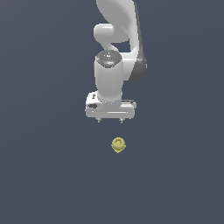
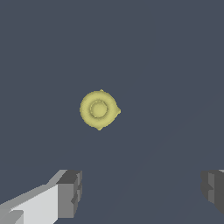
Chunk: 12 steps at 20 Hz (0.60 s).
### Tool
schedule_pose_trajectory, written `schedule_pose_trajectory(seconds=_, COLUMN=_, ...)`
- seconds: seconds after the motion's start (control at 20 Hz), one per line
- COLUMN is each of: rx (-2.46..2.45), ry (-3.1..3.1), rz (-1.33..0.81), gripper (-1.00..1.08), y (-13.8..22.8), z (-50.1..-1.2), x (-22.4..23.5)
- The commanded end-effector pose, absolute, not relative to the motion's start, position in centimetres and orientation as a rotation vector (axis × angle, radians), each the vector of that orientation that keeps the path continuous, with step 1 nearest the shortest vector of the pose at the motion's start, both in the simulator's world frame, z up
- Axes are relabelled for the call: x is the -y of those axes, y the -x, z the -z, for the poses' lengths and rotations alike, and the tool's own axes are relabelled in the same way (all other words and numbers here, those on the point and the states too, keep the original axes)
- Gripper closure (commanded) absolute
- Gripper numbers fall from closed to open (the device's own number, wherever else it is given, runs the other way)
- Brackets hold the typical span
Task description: Pick up the object and move it to a goal position.
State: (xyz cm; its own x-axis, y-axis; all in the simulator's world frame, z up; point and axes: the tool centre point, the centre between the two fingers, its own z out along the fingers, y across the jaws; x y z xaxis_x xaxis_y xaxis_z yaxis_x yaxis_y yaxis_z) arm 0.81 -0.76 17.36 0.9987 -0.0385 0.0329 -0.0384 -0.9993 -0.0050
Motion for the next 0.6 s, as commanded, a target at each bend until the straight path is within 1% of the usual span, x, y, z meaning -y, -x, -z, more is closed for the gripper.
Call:
schedule_pose_trajectory(seconds=0.0, rx=-0.06, ry=3.136, rz=0.052, gripper=-0.92, y=-0.8, z=-17.4, x=0.8)
schedule_pose_trajectory(seconds=0.55, rx=0.011, ry=3.141, rz=0.078, gripper=-0.92, y=-1.5, z=-17.5, x=-2.4)
